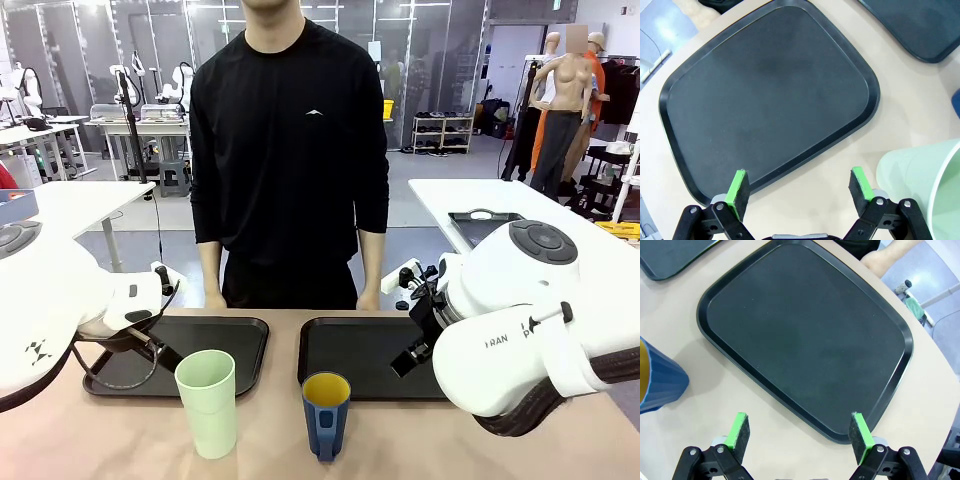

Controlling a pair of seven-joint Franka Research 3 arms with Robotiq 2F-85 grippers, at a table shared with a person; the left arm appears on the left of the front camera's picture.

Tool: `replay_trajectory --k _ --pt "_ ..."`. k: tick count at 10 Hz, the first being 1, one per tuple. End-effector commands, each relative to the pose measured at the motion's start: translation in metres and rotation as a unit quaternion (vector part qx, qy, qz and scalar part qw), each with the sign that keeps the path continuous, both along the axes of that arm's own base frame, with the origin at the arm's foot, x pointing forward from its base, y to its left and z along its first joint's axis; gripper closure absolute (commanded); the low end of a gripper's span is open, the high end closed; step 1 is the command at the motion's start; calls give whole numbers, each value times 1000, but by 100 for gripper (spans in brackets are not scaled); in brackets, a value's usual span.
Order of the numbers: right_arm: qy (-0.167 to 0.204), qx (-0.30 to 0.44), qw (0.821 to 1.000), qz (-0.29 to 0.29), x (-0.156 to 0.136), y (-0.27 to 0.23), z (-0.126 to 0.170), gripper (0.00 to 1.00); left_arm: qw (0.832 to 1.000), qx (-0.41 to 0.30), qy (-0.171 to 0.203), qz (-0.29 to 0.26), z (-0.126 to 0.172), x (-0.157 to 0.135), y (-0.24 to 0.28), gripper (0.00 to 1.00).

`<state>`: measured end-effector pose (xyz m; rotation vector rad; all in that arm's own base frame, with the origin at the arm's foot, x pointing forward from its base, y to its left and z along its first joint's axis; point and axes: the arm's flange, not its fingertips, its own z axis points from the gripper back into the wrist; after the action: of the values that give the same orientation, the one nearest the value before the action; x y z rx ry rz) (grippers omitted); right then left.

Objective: Sort and store the cups by type.
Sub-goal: Pick up the Reusable plastic cup.

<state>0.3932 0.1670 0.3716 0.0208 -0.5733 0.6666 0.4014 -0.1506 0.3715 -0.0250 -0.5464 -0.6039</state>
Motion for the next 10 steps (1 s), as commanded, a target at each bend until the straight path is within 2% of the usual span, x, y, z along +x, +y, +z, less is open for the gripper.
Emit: replay_trajectory --k 1,4,6,7,8,9,10 --pt "0 1 1000 -1 0 0 0 0 1000 0 0 0 0 0 0 0" --pt "-6 -11 1000 -15 2 4 6 0 1000 -2 -5 -2 4 2 4 0" --pt "-57 -34 998 -15 -11 17 48 0 998 -11 -62 20 42 -3 9 0" --pt "-80 -45 996 -20 -20 24 72 0 997 -13 -79 21 57 -9 8 0" --pt "-103 -45 993 -22 -29 33 95 0 992 -8 -121 28 82 -20 7 0" --pt "-121 -56 991 -28 -38 39 114 0 989 -16 -145 20 104 -33 3 0" --pt "-155 -63 985 -35 -58 49 141 0 985 -20 -169 17 121 -51 2 0"
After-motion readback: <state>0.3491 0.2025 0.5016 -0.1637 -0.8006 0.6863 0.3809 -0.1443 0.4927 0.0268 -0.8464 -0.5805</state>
